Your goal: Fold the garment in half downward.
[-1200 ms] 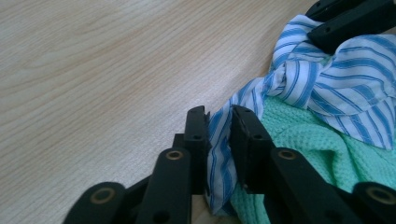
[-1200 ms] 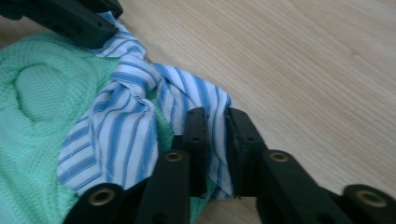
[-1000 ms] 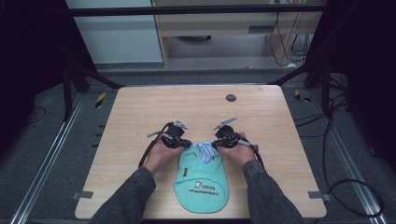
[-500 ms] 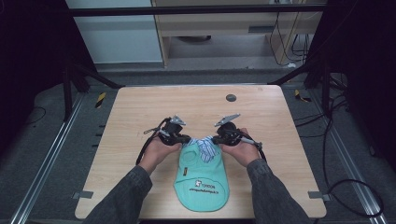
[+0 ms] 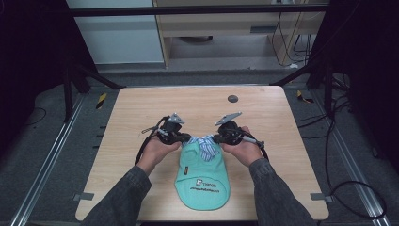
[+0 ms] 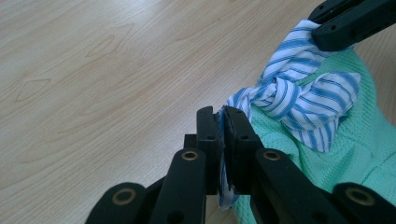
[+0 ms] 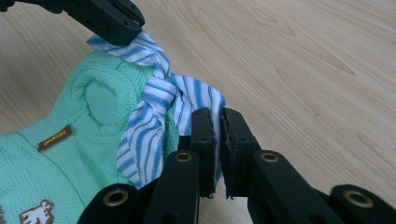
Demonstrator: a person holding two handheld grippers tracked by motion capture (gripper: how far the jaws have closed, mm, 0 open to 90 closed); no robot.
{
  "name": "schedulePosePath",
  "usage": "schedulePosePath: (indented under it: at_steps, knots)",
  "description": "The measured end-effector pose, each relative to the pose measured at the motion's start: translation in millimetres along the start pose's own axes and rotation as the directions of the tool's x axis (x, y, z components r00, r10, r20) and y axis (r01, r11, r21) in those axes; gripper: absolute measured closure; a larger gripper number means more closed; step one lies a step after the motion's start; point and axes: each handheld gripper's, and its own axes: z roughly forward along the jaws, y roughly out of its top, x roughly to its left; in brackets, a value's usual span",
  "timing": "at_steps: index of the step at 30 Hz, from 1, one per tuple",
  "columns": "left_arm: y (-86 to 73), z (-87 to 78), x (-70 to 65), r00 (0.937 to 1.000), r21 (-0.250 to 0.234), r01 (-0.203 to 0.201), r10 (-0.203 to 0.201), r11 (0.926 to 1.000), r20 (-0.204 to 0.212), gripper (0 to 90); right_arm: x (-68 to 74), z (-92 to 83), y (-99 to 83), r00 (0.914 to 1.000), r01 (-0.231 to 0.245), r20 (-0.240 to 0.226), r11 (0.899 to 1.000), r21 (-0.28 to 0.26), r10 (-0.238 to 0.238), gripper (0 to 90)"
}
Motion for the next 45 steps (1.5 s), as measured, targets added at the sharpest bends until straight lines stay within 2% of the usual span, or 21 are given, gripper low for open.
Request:
schedulePosePath:
  at_steps: [7,20,26,31,38,45]
  knots:
    - [1.9,-2.3,0.0,1.0,-0.005,-0.004,0.004,1.0,-0.004,85.6,1.8,-3.2,3.5,0.9999,0.015,0.001,1.0,-0.004,-0.015,84.5]
    - [19.2,-14.6,3.7,0.9994,-0.028,-0.027,0.027,0.9992,-0.02,85.6,-2.4,-10.9,15.4,0.9997,0.019,0.013,1.0,-0.023,-0.019,84.7]
    - [23.8,-19.2,7.5,0.9996,-0.042,-0.022,0.022,0.9988,-0.02,85.6,-3.8,-14.7,22.9,0.9995,0.028,0.018,0.999,-0.027,-0.027,84.8]
    - [29.0,-21.5,8.1,0.999,-0.039,-0.04,0.039,0.9985,-0.023,85.8,-5.2,-16.8,26.0,0.9993,0.032,0.022,0.999,-0.034,-0.031,84.8]
    - [33.4,-27.4,8.9,0.9987,-0.055,-0.044,0.042,0.9975,-0.03,85.9,-6.0,-21.2,30.2,0.9985,0.047,0.03,0.998,-0.046,-0.046,84.8]
    - [40.7,-30.9,7.1,0.9966,-0.053,-0.073,0.07,0.9959,-0.043,86.0,-6.6,-23.0,31.7,0.9976,0.058,0.04,0.997,-0.051,-0.056,85.2]
